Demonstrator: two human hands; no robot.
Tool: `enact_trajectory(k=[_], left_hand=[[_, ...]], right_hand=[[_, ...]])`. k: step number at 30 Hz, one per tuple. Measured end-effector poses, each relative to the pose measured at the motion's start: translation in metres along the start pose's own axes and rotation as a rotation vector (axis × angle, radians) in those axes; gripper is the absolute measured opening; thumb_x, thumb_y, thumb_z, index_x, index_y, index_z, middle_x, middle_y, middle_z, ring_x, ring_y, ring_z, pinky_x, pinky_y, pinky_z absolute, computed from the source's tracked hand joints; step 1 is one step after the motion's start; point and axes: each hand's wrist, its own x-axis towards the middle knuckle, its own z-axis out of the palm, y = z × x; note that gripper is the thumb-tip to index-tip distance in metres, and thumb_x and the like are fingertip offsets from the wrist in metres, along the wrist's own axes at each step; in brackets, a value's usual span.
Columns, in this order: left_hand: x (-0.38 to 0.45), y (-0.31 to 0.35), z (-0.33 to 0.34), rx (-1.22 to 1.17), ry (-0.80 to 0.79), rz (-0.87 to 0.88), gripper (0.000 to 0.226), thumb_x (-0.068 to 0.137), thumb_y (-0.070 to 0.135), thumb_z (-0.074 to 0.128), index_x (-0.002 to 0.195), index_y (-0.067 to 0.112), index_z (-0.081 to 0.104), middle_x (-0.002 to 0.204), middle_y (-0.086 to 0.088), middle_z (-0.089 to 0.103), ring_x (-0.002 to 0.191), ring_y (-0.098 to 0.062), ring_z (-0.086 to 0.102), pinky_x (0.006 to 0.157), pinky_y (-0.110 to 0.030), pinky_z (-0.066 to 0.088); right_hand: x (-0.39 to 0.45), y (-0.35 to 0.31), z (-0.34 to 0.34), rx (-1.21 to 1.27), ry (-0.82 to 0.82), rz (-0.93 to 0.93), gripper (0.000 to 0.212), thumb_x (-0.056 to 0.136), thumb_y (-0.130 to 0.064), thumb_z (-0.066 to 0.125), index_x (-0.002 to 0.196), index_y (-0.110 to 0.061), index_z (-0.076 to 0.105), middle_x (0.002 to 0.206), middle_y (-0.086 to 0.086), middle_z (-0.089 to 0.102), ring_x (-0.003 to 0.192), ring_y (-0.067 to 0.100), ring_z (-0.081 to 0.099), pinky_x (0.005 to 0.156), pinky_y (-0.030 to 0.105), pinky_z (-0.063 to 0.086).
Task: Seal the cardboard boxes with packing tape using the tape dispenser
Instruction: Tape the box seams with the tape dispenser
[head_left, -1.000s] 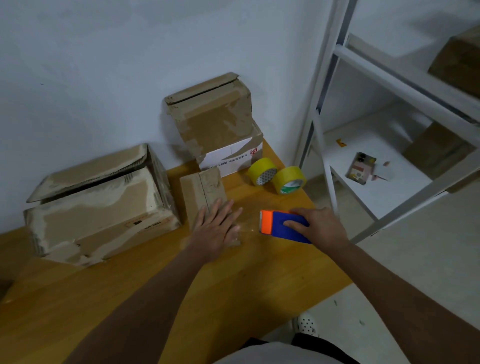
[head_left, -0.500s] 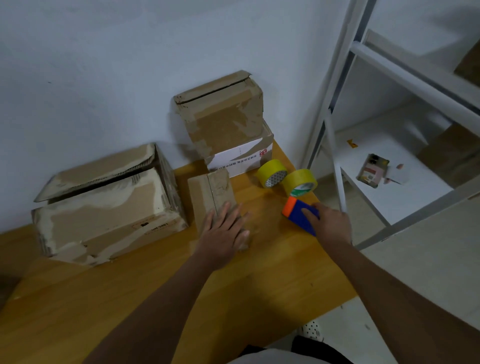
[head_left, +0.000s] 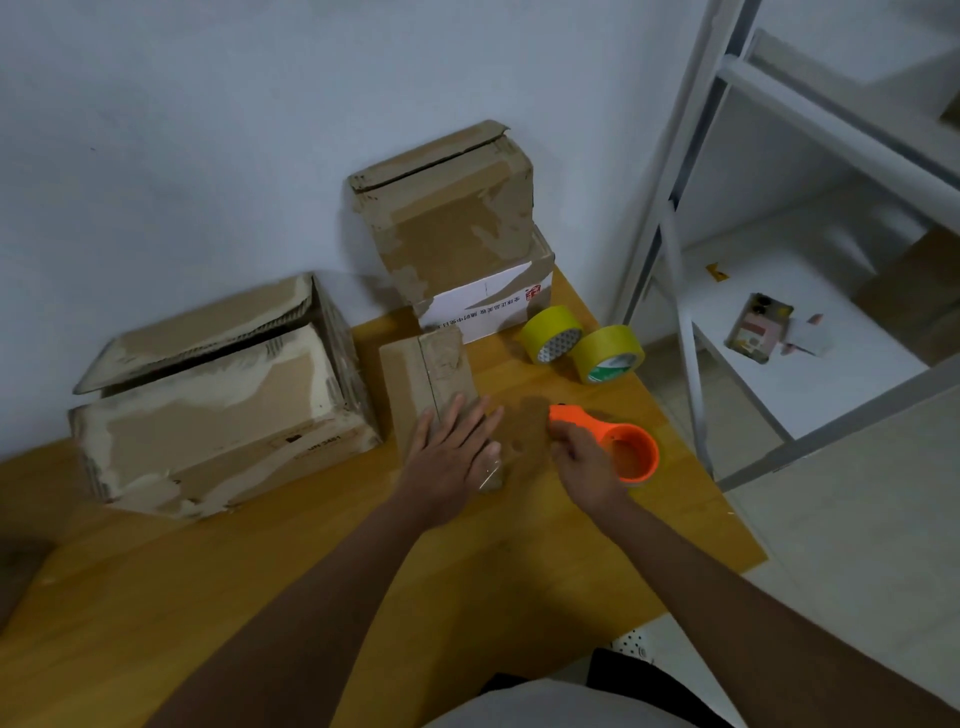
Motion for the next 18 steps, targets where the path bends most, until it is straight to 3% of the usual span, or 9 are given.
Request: enact_trajectory(k=[2, 4, 8, 11, 15, 18], left_hand=[[0.001, 0.000, -0.003, -0.102, -0.016, -0.016, 0.057, 0.102, 0.050, 0.007, 0.157, 0.036, 0.006, 0.163, 0.018, -0.003, 0.146, -0.002, -0.023, 0.116, -0.035, -0.023], [0.002, 0.000, -0.005, -0.172, -0.032, -0.031, 0.053, 0.104, 0.046, 0.009, 0.157, 0.036, 0.007, 0.163, 0.019, -0.002, 0.145, 0.001, -0.023, 0.116, -0.033, -0.024], [0.002, -0.002, -0.005, -0.212, -0.038, -0.028, 0.054, 0.104, 0.048, 0.006, 0.156, 0.037, 0.006, 0.163, 0.020, 0.000, 0.145, 0.004, -0.023, 0.117, -0.034, -0.022], [0.002, -0.003, -0.005, -0.227, -0.042, -0.017, 0.056, 0.102, 0.051, 0.002, 0.156, 0.038, 0.006, 0.163, 0.020, -0.001, 0.145, 0.004, -0.023, 0.117, -0.035, -0.022], [0.002, -0.003, -0.004, -0.235, -0.039, -0.017, 0.059, 0.100, 0.053, 0.002, 0.156, 0.037, 0.009, 0.163, 0.020, -0.002, 0.145, 0.003, -0.023, 0.118, -0.038, -0.020], [0.003, -0.004, -0.003, -0.233, -0.035, -0.013, 0.059, 0.100, 0.053, 0.002, 0.156, 0.038, 0.010, 0.162, 0.021, -0.003, 0.145, 0.003, -0.023, 0.116, -0.034, -0.023]], right_hand=[[0.001, -0.018, 0.011, 0.398, -0.156, 0.241, 0.040, 0.102, -0.013, 0.045, 0.142, -0.015, 0.043, 0.142, 0.004, 0.049, 0.130, 0.020, 0.045, 0.102, 0.031, 0.039], [0.003, -0.025, 0.015, 0.590, -0.248, 0.366, 0.038, 0.104, -0.024, 0.042, 0.141, -0.017, 0.044, 0.140, 0.001, 0.052, 0.129, 0.017, 0.047, 0.099, 0.033, 0.041], [0.003, -0.022, 0.009, 0.533, -0.199, 0.300, 0.034, 0.101, -0.033, 0.047, 0.118, -0.010, 0.065, 0.108, 0.005, 0.068, 0.103, 0.015, 0.060, 0.088, 0.031, 0.048], [0.000, -0.018, 0.008, 0.484, -0.140, 0.227, 0.042, 0.096, -0.039, 0.055, 0.105, 0.001, 0.065, 0.087, 0.003, 0.062, 0.088, 0.015, 0.059, 0.077, 0.026, 0.049], [-0.006, -0.015, 0.002, 0.515, -0.145, 0.252, 0.055, 0.091, -0.055, 0.054, 0.093, -0.001, 0.067, 0.074, -0.002, 0.063, 0.073, 0.009, 0.062, 0.068, 0.024, 0.049], [-0.009, -0.011, -0.004, 0.591, -0.178, 0.236, 0.034, 0.093, -0.039, 0.061, 0.091, -0.005, 0.066, 0.074, 0.000, 0.061, 0.069, 0.012, 0.058, 0.063, 0.020, 0.048]])
